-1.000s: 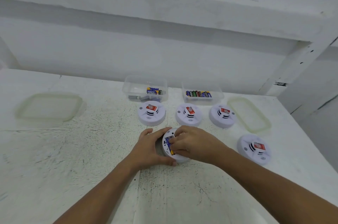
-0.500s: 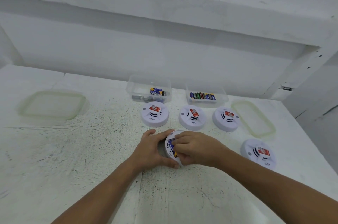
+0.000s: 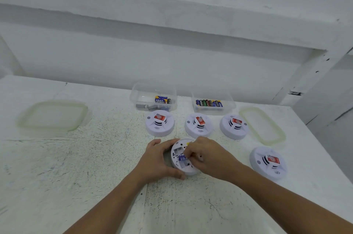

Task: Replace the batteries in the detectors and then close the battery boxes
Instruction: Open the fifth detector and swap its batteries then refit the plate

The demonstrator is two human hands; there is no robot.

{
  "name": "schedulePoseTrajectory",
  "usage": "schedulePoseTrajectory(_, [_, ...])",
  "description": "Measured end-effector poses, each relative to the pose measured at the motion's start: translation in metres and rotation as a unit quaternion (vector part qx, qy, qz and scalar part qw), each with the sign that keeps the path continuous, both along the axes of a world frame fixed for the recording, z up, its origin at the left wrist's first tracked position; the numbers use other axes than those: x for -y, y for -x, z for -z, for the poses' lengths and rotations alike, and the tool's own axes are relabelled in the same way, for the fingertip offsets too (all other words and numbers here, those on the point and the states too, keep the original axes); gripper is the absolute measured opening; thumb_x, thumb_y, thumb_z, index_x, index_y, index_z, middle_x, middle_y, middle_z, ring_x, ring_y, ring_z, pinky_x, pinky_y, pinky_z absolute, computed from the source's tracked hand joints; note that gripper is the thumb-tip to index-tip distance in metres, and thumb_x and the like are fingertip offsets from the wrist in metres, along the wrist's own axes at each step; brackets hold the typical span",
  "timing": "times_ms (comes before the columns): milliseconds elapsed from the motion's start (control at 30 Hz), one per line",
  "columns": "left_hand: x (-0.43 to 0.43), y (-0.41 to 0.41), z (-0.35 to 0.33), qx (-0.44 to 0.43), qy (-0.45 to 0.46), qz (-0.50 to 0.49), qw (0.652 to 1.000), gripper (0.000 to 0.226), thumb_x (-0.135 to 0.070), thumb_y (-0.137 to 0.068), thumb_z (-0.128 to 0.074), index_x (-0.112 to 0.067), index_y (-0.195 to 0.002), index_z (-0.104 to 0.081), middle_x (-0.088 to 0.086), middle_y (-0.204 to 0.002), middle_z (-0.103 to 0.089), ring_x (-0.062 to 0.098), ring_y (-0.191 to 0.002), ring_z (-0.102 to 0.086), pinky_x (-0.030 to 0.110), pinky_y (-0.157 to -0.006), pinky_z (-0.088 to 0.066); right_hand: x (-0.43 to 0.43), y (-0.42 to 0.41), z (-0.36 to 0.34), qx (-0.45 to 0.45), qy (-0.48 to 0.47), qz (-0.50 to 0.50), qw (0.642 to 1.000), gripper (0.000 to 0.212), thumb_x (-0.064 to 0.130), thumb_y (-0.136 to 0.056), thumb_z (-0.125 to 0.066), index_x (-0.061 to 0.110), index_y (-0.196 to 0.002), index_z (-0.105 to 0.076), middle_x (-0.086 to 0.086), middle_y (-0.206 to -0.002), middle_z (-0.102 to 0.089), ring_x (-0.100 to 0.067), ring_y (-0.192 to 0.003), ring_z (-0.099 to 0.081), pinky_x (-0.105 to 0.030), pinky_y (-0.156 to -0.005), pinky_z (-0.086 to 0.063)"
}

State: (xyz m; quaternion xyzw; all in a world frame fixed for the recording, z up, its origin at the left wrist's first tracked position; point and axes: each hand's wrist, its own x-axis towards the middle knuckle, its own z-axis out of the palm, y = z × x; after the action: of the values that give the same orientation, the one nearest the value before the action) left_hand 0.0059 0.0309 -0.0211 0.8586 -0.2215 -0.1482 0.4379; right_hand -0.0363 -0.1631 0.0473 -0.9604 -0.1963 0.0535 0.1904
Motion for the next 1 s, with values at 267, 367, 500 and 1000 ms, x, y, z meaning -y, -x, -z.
schedulePoseTrajectory(267, [0.001, 0.001, -0.004, -0.008, -0.020, -0.005, 1.000, 0.099, -0.054, -0.040, -0.090, -0.059, -0.122, -0.035, -0.045, -0.115, -0.040, 0.015, -0.130, -0.023, 0.032, -0.108, -0.029, 0.039, -0.045, -0.026, -0.061, -0.327, 0.214, 0.919, 0.026, -0.011, -0.082, -0.062, 0.014, -0.090, -0.067, -0.001, -0.082, -0.069, -0.011, -0.071, -0.065, -0.022, -0.070, -0.054])
schedulePoseTrajectory(367, [0.002, 0.001, -0.005, -0.016, -0.016, -0.013, 1.000, 0.098, -0.052, -0.040, -0.091, -0.059, -0.121, -0.037, -0.045, -0.115, -0.040, 0.013, -0.129, -0.022, 0.032, -0.109, -0.028, 0.060, -0.079, -0.041, -0.020, -0.353, 0.260, 0.898, 0.026, -0.013, -0.082, -0.061, 0.008, -0.096, -0.067, -0.007, -0.085, -0.068, -0.014, -0.067, -0.064, -0.021, -0.064, -0.055])
schedulePoseTrajectory(500, [0.003, 0.003, -0.009, -0.023, -0.014, -0.020, 0.999, 0.096, -0.050, -0.040, -0.092, -0.058, -0.119, -0.039, -0.046, -0.114, -0.040, 0.007, -0.126, -0.020, 0.028, -0.108, -0.026, 0.087, -0.124, -0.050, -0.008, -0.246, 0.296, 0.923, 0.025, -0.009, -0.081, -0.060, 0.011, -0.094, -0.068, -0.004, -0.084, -0.068, -0.023, -0.070, -0.065, -0.033, -0.072, -0.057])
schedulePoseTrajectory(1000, [0.005, 0.004, -0.017, -0.039, -0.027, -0.035, 0.998, 0.097, -0.053, -0.040, -0.091, -0.058, -0.122, -0.038, -0.050, -0.116, -0.036, 0.005, -0.129, -0.018, 0.030, -0.108, -0.027, 0.101, -0.181, -0.024, -0.139, 0.066, 0.235, 0.960, 0.021, -0.003, -0.083, -0.058, 0.008, -0.087, -0.075, -0.008, -0.107, -0.070, -0.020, -0.094, -0.056, -0.024, -0.074, -0.040])
